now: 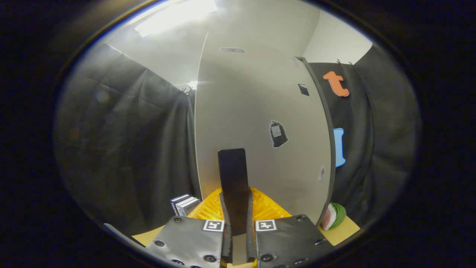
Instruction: Open the shoe cabinet door, grab the shoes and put them into the shoe cabinet, then close the shoe cabinet door.
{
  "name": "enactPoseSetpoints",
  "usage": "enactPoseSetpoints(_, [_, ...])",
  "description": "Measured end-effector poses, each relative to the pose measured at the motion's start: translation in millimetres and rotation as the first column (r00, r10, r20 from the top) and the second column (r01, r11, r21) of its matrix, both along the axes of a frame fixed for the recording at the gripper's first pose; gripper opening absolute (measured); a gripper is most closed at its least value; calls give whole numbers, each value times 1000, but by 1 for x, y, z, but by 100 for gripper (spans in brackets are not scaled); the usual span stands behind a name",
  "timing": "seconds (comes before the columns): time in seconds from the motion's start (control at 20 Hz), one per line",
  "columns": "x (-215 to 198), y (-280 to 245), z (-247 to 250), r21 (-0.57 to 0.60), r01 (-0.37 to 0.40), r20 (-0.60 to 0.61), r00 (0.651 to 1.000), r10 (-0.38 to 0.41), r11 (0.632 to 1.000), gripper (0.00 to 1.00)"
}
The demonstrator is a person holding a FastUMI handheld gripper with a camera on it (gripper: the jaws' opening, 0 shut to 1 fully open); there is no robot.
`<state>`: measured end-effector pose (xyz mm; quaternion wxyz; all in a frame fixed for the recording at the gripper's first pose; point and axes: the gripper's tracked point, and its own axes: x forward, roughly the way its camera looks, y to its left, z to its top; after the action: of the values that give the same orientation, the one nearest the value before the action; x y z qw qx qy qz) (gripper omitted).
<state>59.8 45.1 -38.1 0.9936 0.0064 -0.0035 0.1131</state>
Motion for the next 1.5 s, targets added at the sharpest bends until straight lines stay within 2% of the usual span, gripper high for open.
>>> enactPoseSetpoints(0.35, [-2,-4,3,-6,-17,19,1000,17,1000,16])
enactPoseSetpoints(0.7, [-4,-16,4,-4,24,25,999,-24,1000,16])
enactPoseSetpoints(1.1, [-10,-41,4,18,162,19,986,-163,987,14])
enactPoseSetpoints(1.5, [-17,-65,0,37,294,-5,956,-294,955,6])
